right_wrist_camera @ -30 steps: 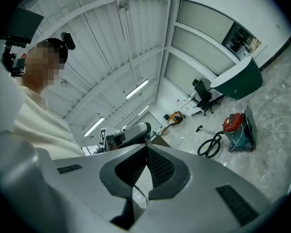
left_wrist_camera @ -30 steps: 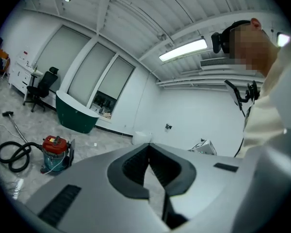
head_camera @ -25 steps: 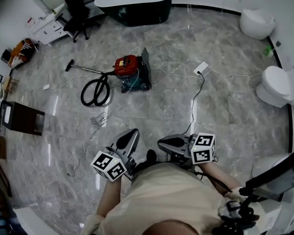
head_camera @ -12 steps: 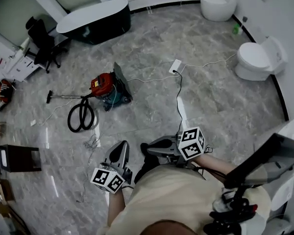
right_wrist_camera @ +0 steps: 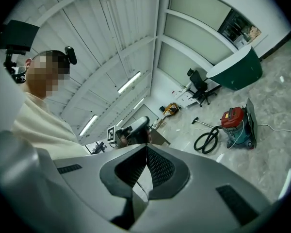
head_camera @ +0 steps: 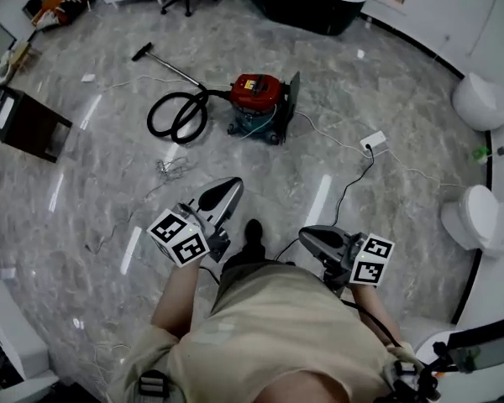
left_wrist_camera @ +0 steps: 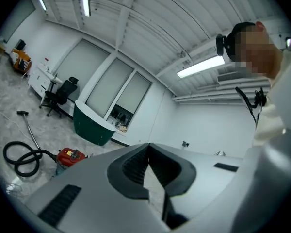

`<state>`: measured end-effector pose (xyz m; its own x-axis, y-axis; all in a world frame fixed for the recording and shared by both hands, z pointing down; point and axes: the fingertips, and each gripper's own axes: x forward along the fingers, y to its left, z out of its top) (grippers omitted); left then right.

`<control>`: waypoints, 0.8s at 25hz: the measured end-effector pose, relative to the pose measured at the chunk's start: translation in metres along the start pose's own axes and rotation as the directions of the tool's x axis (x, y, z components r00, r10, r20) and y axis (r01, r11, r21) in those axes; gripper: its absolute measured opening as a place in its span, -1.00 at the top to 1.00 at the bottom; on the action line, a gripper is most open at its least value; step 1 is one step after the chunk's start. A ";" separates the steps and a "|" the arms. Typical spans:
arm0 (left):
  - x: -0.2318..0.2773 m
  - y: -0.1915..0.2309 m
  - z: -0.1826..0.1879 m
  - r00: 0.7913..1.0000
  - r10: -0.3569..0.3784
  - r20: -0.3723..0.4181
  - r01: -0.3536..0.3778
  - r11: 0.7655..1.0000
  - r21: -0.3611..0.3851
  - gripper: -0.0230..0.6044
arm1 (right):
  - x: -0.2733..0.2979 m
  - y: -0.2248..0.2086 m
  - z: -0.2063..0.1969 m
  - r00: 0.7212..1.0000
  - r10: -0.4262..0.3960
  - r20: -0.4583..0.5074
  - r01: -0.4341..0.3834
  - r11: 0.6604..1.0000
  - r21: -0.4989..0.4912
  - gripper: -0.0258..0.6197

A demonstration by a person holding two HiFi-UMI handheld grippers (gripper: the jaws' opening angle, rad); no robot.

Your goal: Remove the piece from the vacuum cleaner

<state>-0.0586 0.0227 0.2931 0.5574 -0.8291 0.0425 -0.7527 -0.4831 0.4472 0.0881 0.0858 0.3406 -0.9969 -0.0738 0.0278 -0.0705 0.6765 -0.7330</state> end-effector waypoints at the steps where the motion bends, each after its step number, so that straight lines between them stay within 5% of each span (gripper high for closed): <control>1: -0.002 0.014 0.005 1.000 0.004 0.015 -0.003 1.000 -0.025 0.91 | 0.012 -0.004 0.005 1.000 0.000 -0.014 0.000 1.000 0.002 0.91; 4: -0.006 0.047 0.016 0.999 0.002 0.034 0.001 0.997 -0.073 0.91 | 0.046 -0.014 0.015 0.998 0.003 -0.058 -0.003 1.000 0.007 0.91; 20: -0.020 0.146 0.029 0.999 -0.017 -0.048 0.013 0.996 -0.086 0.91 | 0.159 -0.047 0.063 0.987 -0.047 -0.155 0.043 0.999 -0.032 0.91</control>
<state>-0.1899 -0.0396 0.3321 0.5862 -0.8065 0.0774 -0.7125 -0.4677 0.5230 -0.0647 -0.0034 0.3366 -0.9858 0.0089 0.1677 -0.1144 0.6956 -0.7093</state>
